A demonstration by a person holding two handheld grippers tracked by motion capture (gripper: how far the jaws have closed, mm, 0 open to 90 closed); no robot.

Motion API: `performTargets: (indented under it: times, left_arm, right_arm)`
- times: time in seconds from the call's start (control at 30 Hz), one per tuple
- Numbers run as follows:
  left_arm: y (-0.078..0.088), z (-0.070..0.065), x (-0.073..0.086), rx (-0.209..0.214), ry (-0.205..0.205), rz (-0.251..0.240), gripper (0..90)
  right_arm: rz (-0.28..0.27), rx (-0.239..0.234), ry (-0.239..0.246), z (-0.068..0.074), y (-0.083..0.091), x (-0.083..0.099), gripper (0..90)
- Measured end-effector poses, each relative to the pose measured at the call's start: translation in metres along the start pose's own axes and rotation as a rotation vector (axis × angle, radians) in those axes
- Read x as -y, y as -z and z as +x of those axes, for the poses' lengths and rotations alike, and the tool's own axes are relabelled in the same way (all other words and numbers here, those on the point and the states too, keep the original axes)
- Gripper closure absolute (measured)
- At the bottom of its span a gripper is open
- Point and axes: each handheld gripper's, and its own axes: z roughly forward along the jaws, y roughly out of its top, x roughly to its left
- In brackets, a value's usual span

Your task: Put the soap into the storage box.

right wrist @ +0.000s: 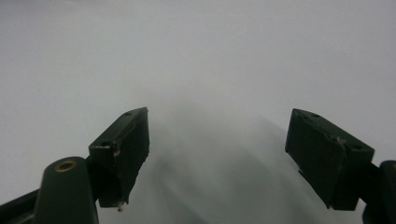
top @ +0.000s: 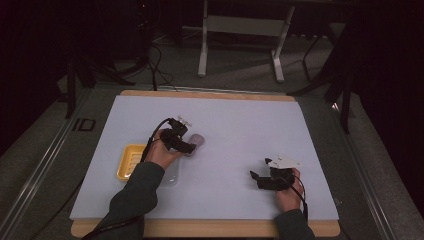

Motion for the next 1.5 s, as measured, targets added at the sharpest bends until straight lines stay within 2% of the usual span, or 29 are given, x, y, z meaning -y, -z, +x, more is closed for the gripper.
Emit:
performTargets:
  times: [0.17, 0.4, 0.57, 0.7, 0.77, 0.8, 0.87, 1.03, 1.17, 1.5]
  left_arm:
    - [-0.005, 0.002, -0.003, 0.02, -0.001, 0.012, 30.4]
    - [-0.01, 0.002, -0.009, 0.019, -0.008, 0.039, 31.0]
    - [-0.013, 0.001, -0.014, 0.026, 0.008, 0.054, 31.2]
    - [-0.017, -0.001, -0.018, 0.013, -0.006, 0.077, 30.2]
    - [-0.018, 0.0, -0.019, 0.01, -0.001, 0.075, 29.4]
    - [-0.02, 0.001, -0.02, 0.013, 0.016, 0.073, 29.4]
    - [-0.021, 0.002, -0.021, 0.009, 0.028, 0.074, 24.8]
    - [-0.026, 0.003, -0.023, 0.005, 0.03, 0.103, 23.8]
    - [-0.03, 0.004, -0.023, 0.011, 0.046, 0.107, 22.7]
    - [-0.043, 0.004, -0.025, 0.02, 0.041, 0.155, 22.6]
  right_arm:
    - [-0.001, 0.0, 0.0, 0.0, 0.0, 0.0, 21.3]
    - [-0.001, 0.0, 0.0, 0.0, 0.0, 0.0, 21.3]
    - [-0.002, 0.001, 0.002, 0.0, 0.0, 0.0, 21.3]
    - [-0.001, 0.0, 0.001, 0.0, 0.0, 0.0, 21.3]
    - [-0.002, 0.0, 0.002, 0.0, 0.0, 0.0, 21.3]
    - [-0.001, 0.0, 0.001, 0.0, 0.0, 0.0, 21.3]
    - [-0.002, 0.001, 0.004, 0.0, 0.0, 0.0, 21.3]
    - [-0.001, 0.001, 0.005, 0.0, 0.0, 0.0, 21.3]
    - [-0.002, 0.002, 0.004, 0.0, 0.0, 0.0, 21.3]
    - [-0.005, 0.001, 0.005, 0.0, 0.0, 0.0, 21.4]
